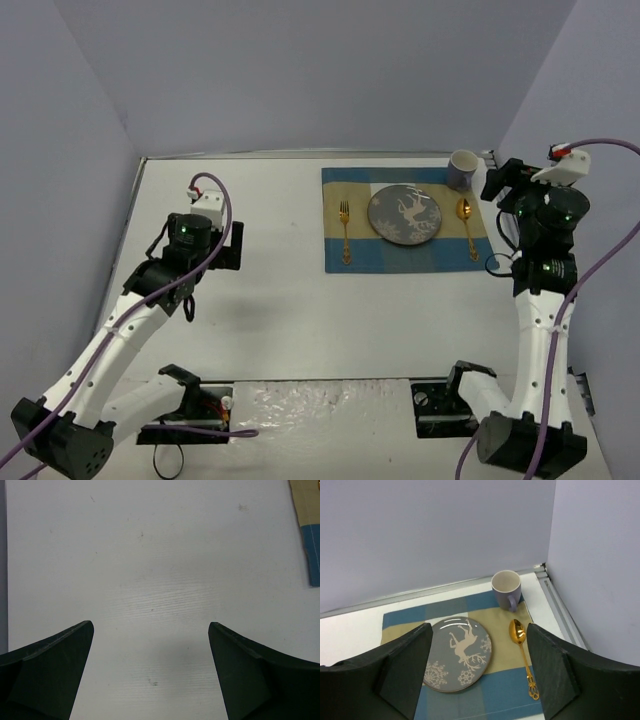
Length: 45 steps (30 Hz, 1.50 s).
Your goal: Set the dinner table for one person
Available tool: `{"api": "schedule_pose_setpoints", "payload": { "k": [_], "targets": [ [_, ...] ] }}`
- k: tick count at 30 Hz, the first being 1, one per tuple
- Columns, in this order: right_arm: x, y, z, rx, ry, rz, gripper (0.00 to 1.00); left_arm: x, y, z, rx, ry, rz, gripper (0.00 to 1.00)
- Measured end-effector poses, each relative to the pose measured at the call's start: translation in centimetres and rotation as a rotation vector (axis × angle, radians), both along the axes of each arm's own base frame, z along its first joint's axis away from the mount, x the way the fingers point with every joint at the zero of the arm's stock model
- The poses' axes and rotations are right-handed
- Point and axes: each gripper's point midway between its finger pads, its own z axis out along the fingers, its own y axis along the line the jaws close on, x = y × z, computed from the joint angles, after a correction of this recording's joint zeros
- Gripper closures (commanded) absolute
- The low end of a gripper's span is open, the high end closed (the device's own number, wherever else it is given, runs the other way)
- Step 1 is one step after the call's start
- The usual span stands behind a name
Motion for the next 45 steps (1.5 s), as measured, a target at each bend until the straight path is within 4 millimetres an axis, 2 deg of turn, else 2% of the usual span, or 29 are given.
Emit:
{"api": "schedule_pose_setpoints", "payload": {
  "k": [4,9,13,16,18,22,27,30,37,45],
  "targets": [
    [-3.0,2.4,3.5,-0.027,-0.078,0.037,0.18,-0.6,0.2,1.2,-0.03,-0.041,0.01,0.03],
    [-7.5,5.4,5.4,-0.075,-0.137,0.09,0.11,-1.9,1.4,3.5,-0.05,-0.119,0.032,0.03],
    [-11.1,5.9,5.9,-0.105,-0.18,0.088,0.04,-3.5,2.5,5.4,-0.067,-0.19,0.052,0.03],
    [-13.3,5.6,4.6,-0.113,-0.18,0.064,0.0,-4.8,3.5,7.2,-0.083,-0.267,0.066,0.03],
    [-14.3,5.3,3.6,-0.115,-0.175,0.049,0.0,-5.6,4.2,7.6,-0.085,-0.304,0.076,0.03],
    [-15.7,4.6,1.5,-0.115,-0.159,0.014,0.0,-7.0,5.5,7.1,-0.086,-0.356,0.107,0.03],
    [-17.0,3.3,-0.3,-0.109,-0.165,-0.059,0.0,-7.1,6.3,4.2,-0.043,-0.318,0.14,0.03],
    [-17.4,2.7,-1.3,-0.108,-0.165,-0.091,0.0,-7.0,6.6,3.2,-0.026,-0.31,0.16,0.03],
    [-17.5,2.1,-3.1,-0.111,-0.136,-0.123,0.0,-6.6,7.0,3.3,-0.015,-0.318,0.19,0.03],
    [-17.7,2.2,-3.2,-0.111,-0.14,-0.12,0.0,-6.2,7.9,3.0,0.003,-0.303,0.235,0.03]
  ]
}}
